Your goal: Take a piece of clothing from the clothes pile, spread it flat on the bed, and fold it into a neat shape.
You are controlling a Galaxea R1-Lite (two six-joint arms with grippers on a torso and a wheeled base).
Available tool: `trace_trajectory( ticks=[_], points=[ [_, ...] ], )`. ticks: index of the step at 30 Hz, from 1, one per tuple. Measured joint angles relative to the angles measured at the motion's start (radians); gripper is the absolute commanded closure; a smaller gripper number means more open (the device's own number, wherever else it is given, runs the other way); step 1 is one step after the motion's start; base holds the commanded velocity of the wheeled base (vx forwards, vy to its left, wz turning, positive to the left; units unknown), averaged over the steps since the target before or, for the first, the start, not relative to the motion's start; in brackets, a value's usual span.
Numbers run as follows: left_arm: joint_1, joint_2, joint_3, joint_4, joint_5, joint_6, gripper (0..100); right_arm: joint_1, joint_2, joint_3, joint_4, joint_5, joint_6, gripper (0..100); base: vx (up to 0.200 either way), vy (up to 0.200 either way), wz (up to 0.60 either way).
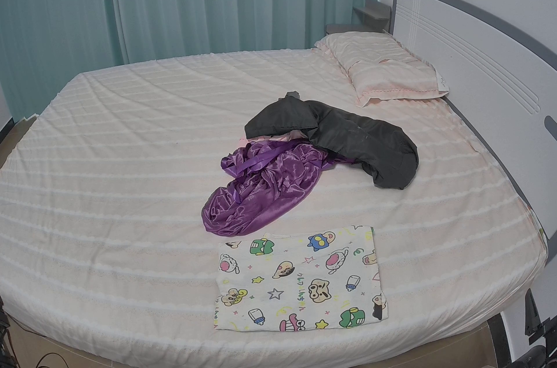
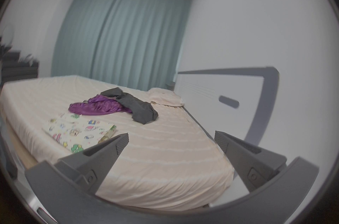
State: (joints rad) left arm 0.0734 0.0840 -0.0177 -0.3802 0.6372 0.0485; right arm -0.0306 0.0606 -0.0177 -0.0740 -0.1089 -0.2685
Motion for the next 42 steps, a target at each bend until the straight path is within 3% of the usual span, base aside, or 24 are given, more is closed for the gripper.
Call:
trace_trajectory(
  ticks=[3,6,9,12,18,24,28,31,34,39,42],
  points=[
    [0.000,-0.001,0.000,0.119,-0.024,0.000,0,0.013,-0.019,0.000,-0.007,0.054,-0.078,0,0.000,0.000,0.00],
    [0.000,-0.001,0.000,0.242,-0.074,-0.003,0,0.023,-0.032,0.000,-0.009,0.082,-0.084,0,0.000,0.000,0.00],
    [-0.007,-0.004,0.000,0.303,-0.138,-0.003,0,0.029,-0.040,0.000,-0.006,0.079,-0.013,0,0.000,0.000,0.00],
    [-0.027,-0.018,0.000,0.309,-0.237,0.007,0,0.034,-0.041,0.000,0.012,0.034,0.094,0,0.000,0.000,0.00],
    [-0.059,-0.053,0.000,0.313,-0.436,0.008,0,0.041,-0.040,0.000,0.052,-0.014,0.143,0,0.000,0.000,0.00],
    [-0.069,-0.066,0.000,0.343,-0.601,-0.014,0,0.041,-0.046,0.000,0.062,0.024,0.197,0,0.000,0.000,0.00],
    [-0.071,-0.069,0.000,0.371,-0.629,-0.019,0,0.038,-0.047,0.000,0.062,0.087,0.236,0,0.000,0.000,0.00],
    [-0.072,-0.070,0.000,0.378,-0.633,-0.042,0,0.038,-0.048,0.000,0.064,0.091,0.239,0,0.000,0.000,0.00],
    [-0.072,-0.070,0.000,0.379,-0.631,-0.041,0,0.036,-0.048,0.000,0.064,0.043,0.214,0,0.000,0.000,0.00],
    [-0.072,-0.071,0.000,0.378,-0.613,-0.043,0,0.034,-0.048,0.000,0.026,-0.116,0.112,0,0.000,0.000,0.00],
    [-0.072,-0.071,0.000,0.378,-0.608,-0.045,0,0.034,-0.048,0.000,0.011,-0.147,0.082,0,0.000,0.000,0.00]
  ],
)
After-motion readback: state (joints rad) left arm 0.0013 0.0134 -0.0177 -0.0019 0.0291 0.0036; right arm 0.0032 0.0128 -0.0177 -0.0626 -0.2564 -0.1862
